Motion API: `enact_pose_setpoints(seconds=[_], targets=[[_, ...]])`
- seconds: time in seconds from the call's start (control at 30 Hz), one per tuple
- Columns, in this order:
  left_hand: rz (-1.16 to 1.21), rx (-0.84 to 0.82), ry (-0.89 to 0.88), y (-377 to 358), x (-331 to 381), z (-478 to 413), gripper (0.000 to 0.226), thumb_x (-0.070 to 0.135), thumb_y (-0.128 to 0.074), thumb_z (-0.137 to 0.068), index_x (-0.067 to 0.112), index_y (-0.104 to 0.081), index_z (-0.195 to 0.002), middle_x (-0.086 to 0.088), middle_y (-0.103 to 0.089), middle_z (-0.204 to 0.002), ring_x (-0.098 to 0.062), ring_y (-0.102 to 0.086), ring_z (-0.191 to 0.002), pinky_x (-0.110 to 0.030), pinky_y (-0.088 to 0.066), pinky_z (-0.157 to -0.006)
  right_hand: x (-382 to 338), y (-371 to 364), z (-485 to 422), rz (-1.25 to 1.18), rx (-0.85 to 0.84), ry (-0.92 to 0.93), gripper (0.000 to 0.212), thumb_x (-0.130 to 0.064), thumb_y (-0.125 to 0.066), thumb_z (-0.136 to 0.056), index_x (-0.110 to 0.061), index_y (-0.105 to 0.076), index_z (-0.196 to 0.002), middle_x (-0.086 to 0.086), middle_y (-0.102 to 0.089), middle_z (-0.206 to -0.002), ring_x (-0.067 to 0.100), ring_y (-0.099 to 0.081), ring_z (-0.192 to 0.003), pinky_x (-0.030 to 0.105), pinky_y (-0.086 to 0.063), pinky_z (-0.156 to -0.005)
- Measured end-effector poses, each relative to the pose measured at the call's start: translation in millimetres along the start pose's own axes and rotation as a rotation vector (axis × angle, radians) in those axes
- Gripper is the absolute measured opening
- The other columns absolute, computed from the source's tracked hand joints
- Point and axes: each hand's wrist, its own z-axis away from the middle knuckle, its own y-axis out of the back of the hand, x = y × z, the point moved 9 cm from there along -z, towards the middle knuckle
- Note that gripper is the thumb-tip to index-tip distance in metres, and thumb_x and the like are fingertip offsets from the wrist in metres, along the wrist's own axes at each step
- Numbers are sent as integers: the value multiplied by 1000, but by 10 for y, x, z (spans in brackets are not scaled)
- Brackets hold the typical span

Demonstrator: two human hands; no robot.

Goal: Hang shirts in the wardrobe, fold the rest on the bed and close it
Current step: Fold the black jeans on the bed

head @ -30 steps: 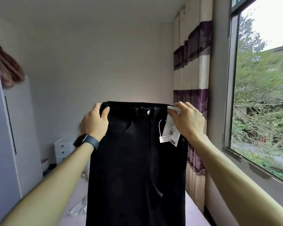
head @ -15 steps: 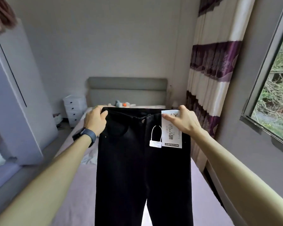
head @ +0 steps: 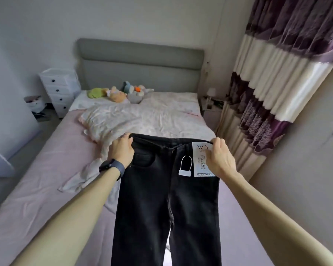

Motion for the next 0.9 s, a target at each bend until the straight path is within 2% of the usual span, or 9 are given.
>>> enact_pose_setpoints(seconds=[0.2, 0.4, 0.47, 0.53, 0.6, 0.67, 0.73, 0.8, 0.9], targets=[[-129, -48, 10, -1509, -621, -1227, 29, 21, -43, -104, 17, -60, -127, -13, -70, -111, -40, -64, -94, -35, -41, -67, 427, -1385, -1064, 110, -25, -92, 26, -20, -52, -100, -10, -47, -124, 10, -52, -121, 32, -50, -108, 39, -37, -72], [-225, -108, 58, -3016, -1460, -1762, 26, 27, -45, -104, 21, -61, -124, -11, -69, -113, -39, -64, -94, -37, -44, -66, 1010, -2874, -1546, 142, -106, -123, 32, -31, -51, -102, -16, -45, -130, 7, -50, -126, 31, -48, -114, 41, -44, -79], [-194, -140, 60, -3421, -1687, -1737, 32, 29, -44, -104, 19, -53, -133, -13, -65, -122, -39, -62, -97, -38, -43, -66, 1208, -3300, -1541, 78, -136, -164, 41, -36, -50, -102, -20, -39, -138, 7, -45, -136, 30, -44, -122, 42, -45, -86], [-193, -247, 49, -3885, -1893, -1533, 50, 34, -41, -105, 19, -32, -152, -13, -41, -151, -37, -51, -124, -45, -48, -87, 1438, -3770, -1375, 53, -234, -223, 66, -49, -46, -101, -27, -16, -156, 5, -21, -160, 31, -28, -141, 44, -36, -108], [-273, -383, -19, -4309, -1985, -1084, 63, 42, -38, -104, 24, -13, -159, -8, -8, -166, -31, -21, -148, -48, -28, -116, 1616, -4234, -976, 124, -390, -202, 73, -60, -34, -100, -41, 5, -158, -3, 11, -168, 28, -1, -153, 47, -13, -122], [-360, -459, -158, -4531, -1945, -610, 65, 49, -33, -103, 31, -4, -159, -2, 7, -167, -24, -1, -153, -48, -9, -122, 1721, -4516, -555, 193, -502, -132, 65, -64, -20, -100, -48, 8, -156, -5, 26, -164, 24, 17, -153, 49, 1, -123], [-377, -582, -207, -4747, -1932, -115, 62, 52, -27, -103, 37, -2, -158, 3, 12, -167, -21, 5, -154, -50, -5, -122, 1829, -4660, -229, 243, -587, -104, 63, -63, -14, -101, -46, 9, -156, -4, 30, -163, 22, 25, -151, 49, 6, -124], [-380, -695, -141, -4907, -2025, 352, 60, 52, -22, -104, 38, -2, -158, 3, 12, -167, -22, 6, -154, -51, -7, -123, 1930, -4683, -51, 247, -621, -109, 63, -62, -13, -101, -45, 12, -156, -4, 29, -163, 21, 26, -151, 48, 6, -124], [-413, -694, 4, -4973, -2033, 931, 59, 42, -20, -106, 29, 1, -159, -1, 7, -168, -24, 4, -154, -52, -11, -122, 1969, -4586, -25, 179, -598, -86, 62, -58, -26, -103, -43, -4, -159, -2, 16, -167, 23, 11, -154, 45, -1, -125]])
